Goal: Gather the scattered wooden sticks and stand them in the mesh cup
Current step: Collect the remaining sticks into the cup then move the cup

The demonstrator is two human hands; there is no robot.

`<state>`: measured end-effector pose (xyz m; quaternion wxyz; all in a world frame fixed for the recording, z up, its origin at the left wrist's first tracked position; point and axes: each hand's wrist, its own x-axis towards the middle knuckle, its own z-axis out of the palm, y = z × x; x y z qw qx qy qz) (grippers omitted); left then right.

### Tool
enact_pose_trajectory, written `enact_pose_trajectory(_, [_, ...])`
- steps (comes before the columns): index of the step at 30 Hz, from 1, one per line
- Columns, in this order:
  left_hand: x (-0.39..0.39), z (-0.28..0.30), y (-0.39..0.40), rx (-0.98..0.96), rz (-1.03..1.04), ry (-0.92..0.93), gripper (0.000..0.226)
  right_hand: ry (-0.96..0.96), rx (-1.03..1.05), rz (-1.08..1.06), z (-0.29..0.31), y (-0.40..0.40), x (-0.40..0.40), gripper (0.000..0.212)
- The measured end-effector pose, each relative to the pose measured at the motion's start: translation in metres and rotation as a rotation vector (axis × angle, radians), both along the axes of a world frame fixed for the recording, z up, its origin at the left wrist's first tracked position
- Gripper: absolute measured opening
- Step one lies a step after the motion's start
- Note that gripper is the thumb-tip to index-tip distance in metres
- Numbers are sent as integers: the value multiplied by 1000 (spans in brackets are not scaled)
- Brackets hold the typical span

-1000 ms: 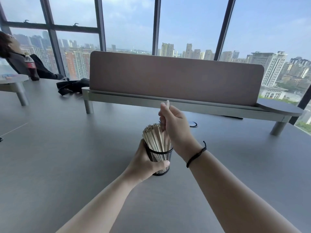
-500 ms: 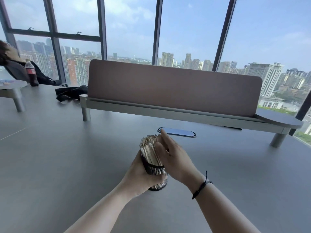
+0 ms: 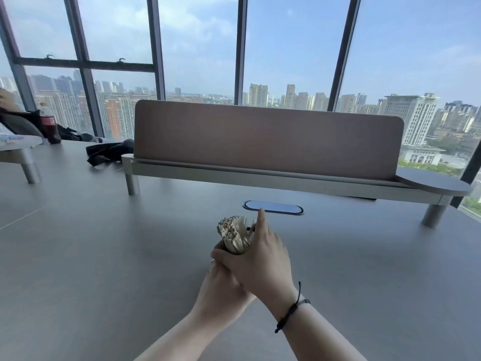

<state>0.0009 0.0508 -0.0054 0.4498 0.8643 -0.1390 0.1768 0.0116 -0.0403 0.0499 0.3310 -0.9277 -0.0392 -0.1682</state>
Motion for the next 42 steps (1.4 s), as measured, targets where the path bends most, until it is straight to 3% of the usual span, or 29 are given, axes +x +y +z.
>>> enact_pose_trajectory(4, [-2, 1, 2, -123, -40, 108, 72, 90, -98, -19, 21, 8, 10, 105])
enact_pose_trajectory(8, [-1, -2, 5, -165, 44, 172, 63, 172, -30, -41, 29, 5, 30, 51])
enact_pose_trajectory(10, [1, -4, 5, -182, 59, 179, 71, 238, 150, 41, 29, -3, 45, 35])
enact_pose_trajectory(13, [3, -6, 4, -233, 59, 177, 84, 363, 610, 307, 21, -23, 60, 19])
enact_pose_trajectory(16, [4, -7, 1, -217, 57, 141, 92, 487, 937, 487, 6, -40, 57, 23])
enact_pose_trajectory(21, [8, -7, 7, -241, -46, 230, 102, 522, 1115, 574, -9, -50, 46, 51])
enact_pose_trajectory(26, [12, -2, 23, -127, -231, 286, 85, 424, 1251, 479, -41, -54, 29, 62])
enact_pose_trajectory(32, [17, -9, 22, -138, -13, 217, 83, 113, 875, 159, -56, -51, 16, 51])
enact_pose_trajectory(36, [18, -8, 30, 25, 182, 192, 97, 155, 644, 225, -62, -46, 12, 42])
enact_pose_trajectory(38, [19, -10, 34, 117, 209, 197, 100, 194, 641, 319, -63, -44, 9, 50])
enact_pose_trajectory(40, [19, -11, 37, 166, 227, 172, 94, 225, 583, 376, -65, -42, 7, 59])
enact_pose_trajectory(42, [21, -12, 39, 195, 240, 168, 82, 211, 374, 323, -64, -38, 7, 64])
